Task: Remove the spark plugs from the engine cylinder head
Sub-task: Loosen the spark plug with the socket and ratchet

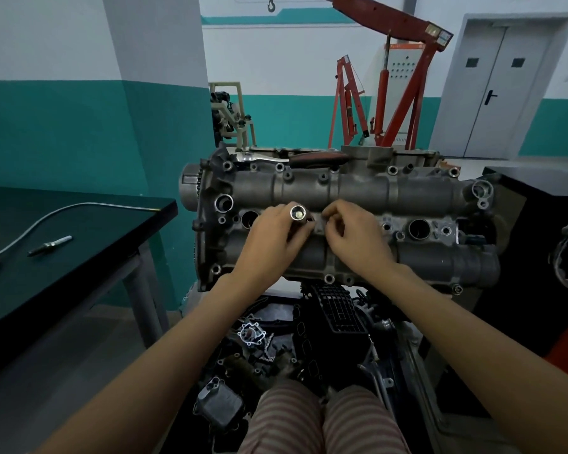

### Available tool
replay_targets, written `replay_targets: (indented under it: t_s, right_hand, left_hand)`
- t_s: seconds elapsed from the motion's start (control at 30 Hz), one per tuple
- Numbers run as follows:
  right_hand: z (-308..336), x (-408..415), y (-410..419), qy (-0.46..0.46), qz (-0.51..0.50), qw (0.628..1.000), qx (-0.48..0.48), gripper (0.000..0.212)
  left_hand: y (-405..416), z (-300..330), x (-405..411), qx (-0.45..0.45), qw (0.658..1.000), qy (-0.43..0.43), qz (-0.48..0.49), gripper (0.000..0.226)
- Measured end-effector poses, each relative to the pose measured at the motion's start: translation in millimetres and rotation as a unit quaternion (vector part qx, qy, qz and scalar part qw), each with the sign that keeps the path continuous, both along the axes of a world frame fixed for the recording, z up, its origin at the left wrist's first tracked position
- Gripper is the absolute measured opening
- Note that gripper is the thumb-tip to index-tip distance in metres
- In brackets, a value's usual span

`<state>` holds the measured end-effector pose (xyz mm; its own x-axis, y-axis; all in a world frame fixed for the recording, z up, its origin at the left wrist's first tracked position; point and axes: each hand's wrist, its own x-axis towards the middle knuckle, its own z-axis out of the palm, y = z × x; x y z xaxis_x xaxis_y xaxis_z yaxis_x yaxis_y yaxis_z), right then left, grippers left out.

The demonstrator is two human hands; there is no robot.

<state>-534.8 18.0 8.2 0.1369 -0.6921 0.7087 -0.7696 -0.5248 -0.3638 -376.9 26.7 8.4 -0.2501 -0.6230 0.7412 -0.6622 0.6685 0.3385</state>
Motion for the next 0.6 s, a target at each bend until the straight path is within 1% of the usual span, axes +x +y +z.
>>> replay_targets:
  t_s: [0.03,0.1,0.13,0.2,0.27,0.37,0.43,0.5,0.6]
  right_hand:
    - [0,2,1,0.011,-0.001,1.000,-0.005,0.010]
    - [-3,4,5,0.046,-0.004,0.999,-0.023,0.013]
    - [-4,5,7,0.069,-0.003,0.997,-0.036,0.015]
    - [-5,5,10,0.094,0.008,0.994,-0.057,0.019]
    - [-3,5,10,0.081,0.024,0.995,-0.054,0.025]
    - [1,8,9,0.041,0.050,0.998,-0.019,0.036]
    - [4,11,5,0.048,0.056,0.997,-0.005,0.035]
    - [5,15,2,0.052,0.045,0.998,0.006,0.030]
    - [4,17,-2,0.012,0.029,0.999,0.006,0.019]
  left_hand:
    - [3,-2,3,-0.019,1.000,0.017,-0.006,0.019]
    - [12,-6,7,-0.049,0.996,0.069,-0.031,0.032]
    - [16,-6,7,-0.049,0.993,0.092,-0.054,0.038]
    - [21,-4,3,-0.022,0.987,0.121,-0.103,0.042]
    - [24,-4,-3,-0.001,0.982,0.149,-0.117,0.038]
    - [22,-3,-6,-0.024,0.979,0.184,-0.078,0.024]
    - [20,-1,-5,-0.039,0.977,0.204,-0.051,0.016]
    - [18,3,-7,-0.039,0.977,0.206,-0.028,0.020]
    - [16,10,-12,-0.037,0.983,0.179,0.002,0.034]
